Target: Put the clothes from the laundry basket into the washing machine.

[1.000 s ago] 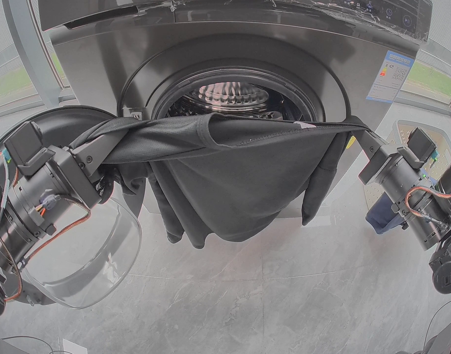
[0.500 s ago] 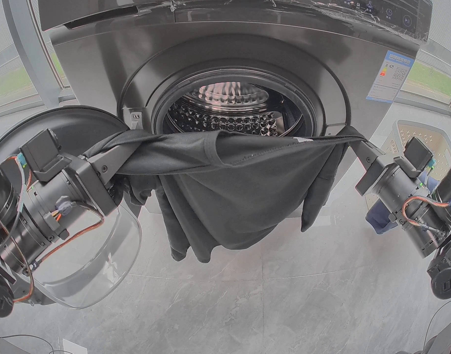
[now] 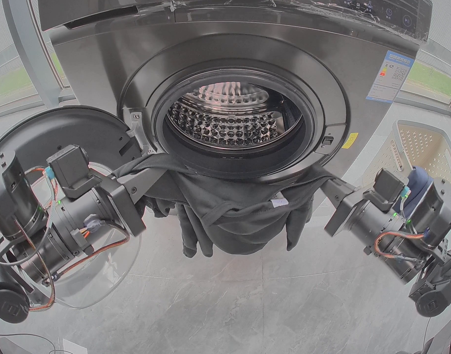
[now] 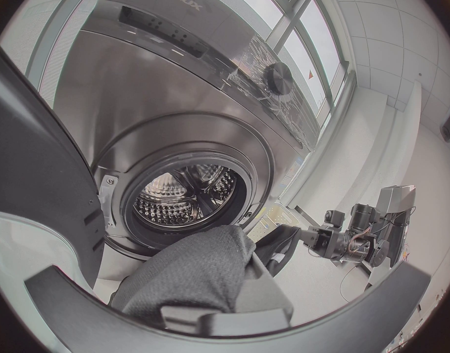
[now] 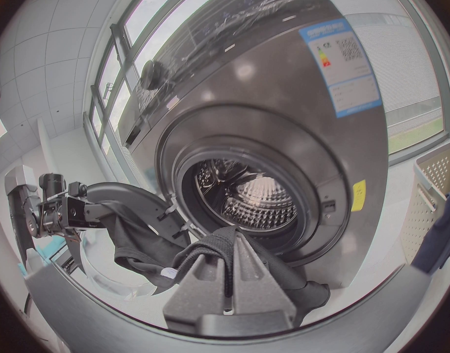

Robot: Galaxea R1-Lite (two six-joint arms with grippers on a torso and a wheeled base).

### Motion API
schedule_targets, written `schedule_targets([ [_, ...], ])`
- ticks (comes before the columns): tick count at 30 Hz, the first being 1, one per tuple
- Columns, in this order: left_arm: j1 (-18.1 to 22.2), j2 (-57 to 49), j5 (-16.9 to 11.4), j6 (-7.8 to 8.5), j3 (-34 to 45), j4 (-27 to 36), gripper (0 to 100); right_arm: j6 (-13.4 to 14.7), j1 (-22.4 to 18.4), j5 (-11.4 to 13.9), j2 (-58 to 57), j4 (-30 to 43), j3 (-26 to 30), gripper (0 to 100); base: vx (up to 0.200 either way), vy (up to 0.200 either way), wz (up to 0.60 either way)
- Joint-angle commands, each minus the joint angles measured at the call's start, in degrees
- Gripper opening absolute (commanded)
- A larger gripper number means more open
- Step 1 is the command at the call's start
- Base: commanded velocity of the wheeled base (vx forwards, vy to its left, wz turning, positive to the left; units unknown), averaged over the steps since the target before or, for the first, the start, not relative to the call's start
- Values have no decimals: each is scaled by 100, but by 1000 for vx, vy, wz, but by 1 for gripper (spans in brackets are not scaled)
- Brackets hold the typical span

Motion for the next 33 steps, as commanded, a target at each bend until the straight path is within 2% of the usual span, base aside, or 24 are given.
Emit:
schedule_targets([
  [1, -209, 67, 0, -32, 31, -19, 0, 38, 361, 9, 481, -12, 24, 0, 0, 0, 0],
  [2, -271, 67, 0, -41, 40, -19, 0, 82, 449, 9, 516, -12, 59, 100, 0, 0, 0],
  [5, -420, 199, -9, -50, -4, -19, 0, 311, 633, 0, 630, 6, 85, 100, 0, 0, 0],
  [8, -490, 322, -9, -41, -83, -107, 0, 320, 642, 18, 797, -3, 208, 100, 0, 0, 0],
  [13, -701, 656, -132, -68, -514, -793, 0, 197, 502, 62, 1465, -12, 279, 100, 0, 0, 0],
  [17, -754, 656, -193, -76, -733, -907, 0, -111, 308, 124, 1905, -188, 182, 100, 0, 0, 0],
  [18, -754, 656, -193, -76, -733, -907, 0, -111, 308, 124, 1905, -188, 182, 100, 0, 0, 0],
  [21, -763, 621, -202, -68, -725, -907, 0, -181, 299, 238, 2309, -451, -38, 100, 0, 0, 0],
  [24, -763, 603, -202, -59, -698, -907, 0, -181, 299, 238, 2414, -451, -196, 100, 0, 0, 0],
  [26, -763, 577, -202, -59, -689, -907, 0, -181, 291, 229, 2555, -451, -548, 100, 0, 0, 0],
  [33, -780, 559, -228, -41, -681, -907, 0, -181, 194, 203, 2898, -442, -1251, 100, 0, 0, 0],
])
